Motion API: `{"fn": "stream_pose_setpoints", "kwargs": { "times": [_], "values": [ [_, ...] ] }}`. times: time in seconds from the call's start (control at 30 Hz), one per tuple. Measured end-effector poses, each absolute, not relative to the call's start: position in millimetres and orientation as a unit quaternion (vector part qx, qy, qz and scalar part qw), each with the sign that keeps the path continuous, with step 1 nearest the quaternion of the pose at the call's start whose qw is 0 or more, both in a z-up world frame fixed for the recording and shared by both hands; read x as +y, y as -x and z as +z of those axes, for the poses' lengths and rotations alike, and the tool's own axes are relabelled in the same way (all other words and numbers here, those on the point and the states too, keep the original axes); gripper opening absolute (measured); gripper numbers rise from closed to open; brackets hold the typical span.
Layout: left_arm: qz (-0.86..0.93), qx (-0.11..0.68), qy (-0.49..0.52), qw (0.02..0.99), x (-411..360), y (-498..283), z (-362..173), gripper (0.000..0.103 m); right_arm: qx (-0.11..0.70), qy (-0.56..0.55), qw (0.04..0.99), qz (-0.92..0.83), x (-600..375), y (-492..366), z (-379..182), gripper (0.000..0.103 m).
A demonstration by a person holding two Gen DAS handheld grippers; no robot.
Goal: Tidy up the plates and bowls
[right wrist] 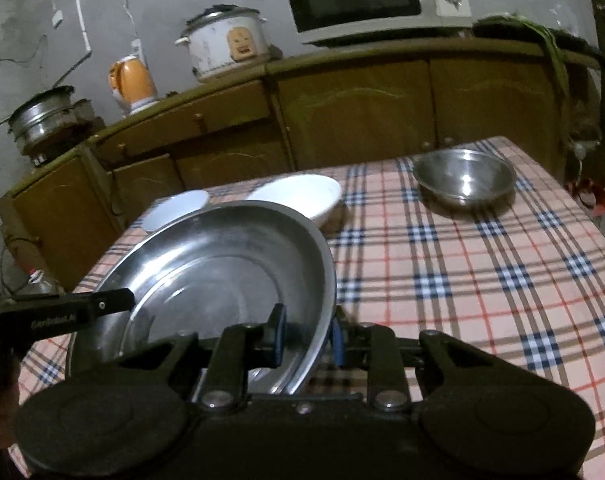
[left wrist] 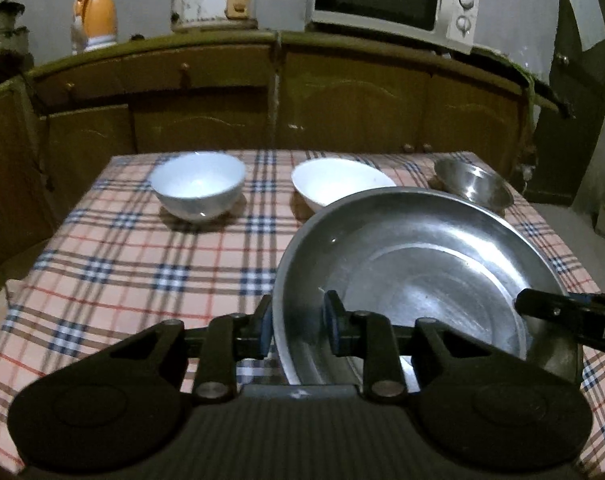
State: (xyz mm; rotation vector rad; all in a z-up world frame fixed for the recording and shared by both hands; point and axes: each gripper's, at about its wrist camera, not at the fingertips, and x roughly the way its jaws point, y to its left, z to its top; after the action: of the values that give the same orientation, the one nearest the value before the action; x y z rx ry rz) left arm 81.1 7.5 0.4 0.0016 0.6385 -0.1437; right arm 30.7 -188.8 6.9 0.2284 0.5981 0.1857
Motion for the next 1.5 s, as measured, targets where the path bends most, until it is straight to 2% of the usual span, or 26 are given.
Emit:
{"fn": "stream_pose_setpoints", "kwargs": {
  "times": [0.33,0.8,1.5],
  "values": [
    [-0.039,0.298,0.005,0.954,47.7,-66.4,18.5,0.027,0.28,-0.096,0.947,0.121,-140.8,-29.0,27.2,0.03],
    [0.019,0.299,0.014,0.954,114.9,-56.6,19.3,0.026,0.284,-0.069,0.942,0.162,-58.7,-35.8,26.0,0.03],
    [0.059,0.336,0.04,0.939,181.4,-77.9,-33.6,0.026,0.309,-0.033,0.933,0.181,20.1,-63.7,-27.6,0.03]
  ]
}}
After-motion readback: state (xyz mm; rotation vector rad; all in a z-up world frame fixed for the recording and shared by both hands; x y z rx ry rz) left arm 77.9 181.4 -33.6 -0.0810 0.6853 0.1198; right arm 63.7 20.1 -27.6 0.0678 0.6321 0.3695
